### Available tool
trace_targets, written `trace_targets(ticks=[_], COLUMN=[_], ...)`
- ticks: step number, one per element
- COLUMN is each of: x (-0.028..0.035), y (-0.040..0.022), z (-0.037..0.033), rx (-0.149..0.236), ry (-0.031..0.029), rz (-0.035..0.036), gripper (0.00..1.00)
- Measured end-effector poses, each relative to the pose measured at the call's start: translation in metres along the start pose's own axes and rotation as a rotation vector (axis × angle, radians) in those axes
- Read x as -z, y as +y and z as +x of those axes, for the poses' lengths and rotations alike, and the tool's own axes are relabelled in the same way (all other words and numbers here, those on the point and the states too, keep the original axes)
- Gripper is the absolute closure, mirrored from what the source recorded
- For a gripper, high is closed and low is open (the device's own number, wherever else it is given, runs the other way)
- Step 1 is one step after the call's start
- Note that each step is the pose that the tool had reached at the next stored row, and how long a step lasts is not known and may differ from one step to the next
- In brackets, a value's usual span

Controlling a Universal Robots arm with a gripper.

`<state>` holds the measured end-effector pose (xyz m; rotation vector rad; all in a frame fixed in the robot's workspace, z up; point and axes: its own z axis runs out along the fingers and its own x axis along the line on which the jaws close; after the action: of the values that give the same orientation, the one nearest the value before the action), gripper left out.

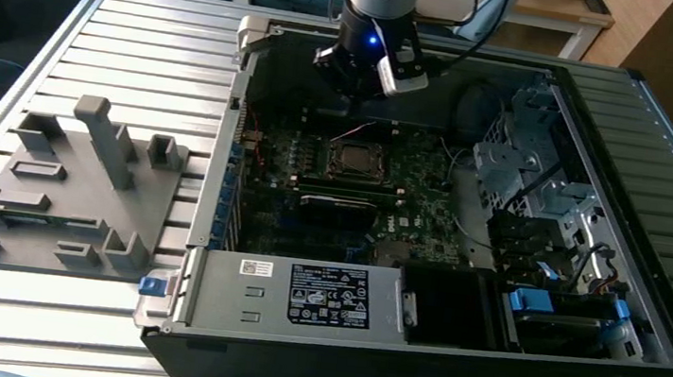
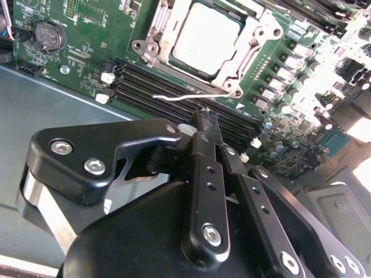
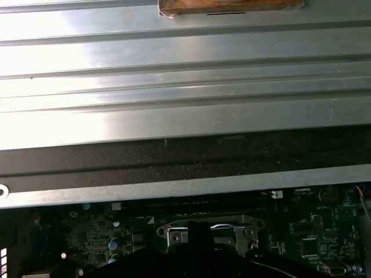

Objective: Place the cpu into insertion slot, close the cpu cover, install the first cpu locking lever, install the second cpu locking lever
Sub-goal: 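Install the first cpu locking lever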

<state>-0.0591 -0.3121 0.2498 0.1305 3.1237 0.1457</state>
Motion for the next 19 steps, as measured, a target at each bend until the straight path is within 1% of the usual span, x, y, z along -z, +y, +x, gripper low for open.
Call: trace_targets(ticks=[10, 19], x=[0.0000, -0.0009], y=[0.0002, 0.0002], z=[-0.0027, -0.0030], rx=[0.000, 0.000], ry=[0.0000, -0.0008], rz=[0.0000, -0.0001], gripper=[0.90, 0.90])
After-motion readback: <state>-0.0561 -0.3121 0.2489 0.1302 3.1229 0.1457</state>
